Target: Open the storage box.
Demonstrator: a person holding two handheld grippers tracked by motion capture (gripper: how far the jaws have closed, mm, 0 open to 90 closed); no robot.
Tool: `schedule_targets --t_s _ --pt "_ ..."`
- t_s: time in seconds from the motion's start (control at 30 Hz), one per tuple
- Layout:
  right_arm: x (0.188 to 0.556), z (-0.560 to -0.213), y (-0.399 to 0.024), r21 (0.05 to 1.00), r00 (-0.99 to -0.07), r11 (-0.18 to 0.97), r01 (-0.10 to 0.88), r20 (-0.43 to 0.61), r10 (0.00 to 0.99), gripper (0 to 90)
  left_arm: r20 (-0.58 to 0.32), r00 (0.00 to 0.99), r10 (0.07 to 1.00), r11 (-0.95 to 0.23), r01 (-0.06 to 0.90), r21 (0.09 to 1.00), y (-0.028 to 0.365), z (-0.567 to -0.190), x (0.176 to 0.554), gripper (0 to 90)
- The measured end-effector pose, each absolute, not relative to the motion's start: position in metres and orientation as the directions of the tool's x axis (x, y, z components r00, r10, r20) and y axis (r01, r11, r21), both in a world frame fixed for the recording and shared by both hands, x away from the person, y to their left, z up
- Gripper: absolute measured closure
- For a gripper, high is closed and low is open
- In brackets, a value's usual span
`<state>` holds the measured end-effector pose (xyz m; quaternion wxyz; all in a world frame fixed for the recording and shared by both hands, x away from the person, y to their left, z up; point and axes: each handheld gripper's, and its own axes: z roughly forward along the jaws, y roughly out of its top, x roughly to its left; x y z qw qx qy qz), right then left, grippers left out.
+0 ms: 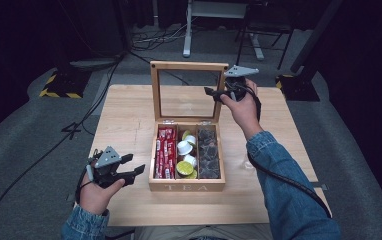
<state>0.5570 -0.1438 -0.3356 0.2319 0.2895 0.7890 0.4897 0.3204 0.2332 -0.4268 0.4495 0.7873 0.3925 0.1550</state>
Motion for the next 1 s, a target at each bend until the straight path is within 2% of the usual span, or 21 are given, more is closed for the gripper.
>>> schedule_targets --t_s 0.27,0.37,0.63,1.0 --pt "0.567 -0.344 -0.139 0.906 -0.709 0.34 0.252 -0.067 0.703 33.4 -0.113 0.643 0.757 -0.286 0.483 0.828 0.234 -0.428 0.32 38.7" --pt "0.57 -0.35 -0.138 0.897 -0.705 0.355 0.264 -0.072 0.705 33.3 -0.12 0.648 0.752 -0.285 0.485 0.826 0.232 -0.428 0.32 39.2" --pt "0.58 -0.365 -0.145 0.893 -0.686 0.304 0.331 0.006 0.727 33.0 -0.12 0.648 0.752 -0.288 0.487 0.824 0.233 -0.429 0.32 39.2" --pt "0.579 -0.367 -0.146 0.884 -0.678 0.3 0.358 0.025 0.734 33.2 -0.128 0.645 0.754 -0.281 0.491 0.824 0.233 -0.429 0.321 38.3"
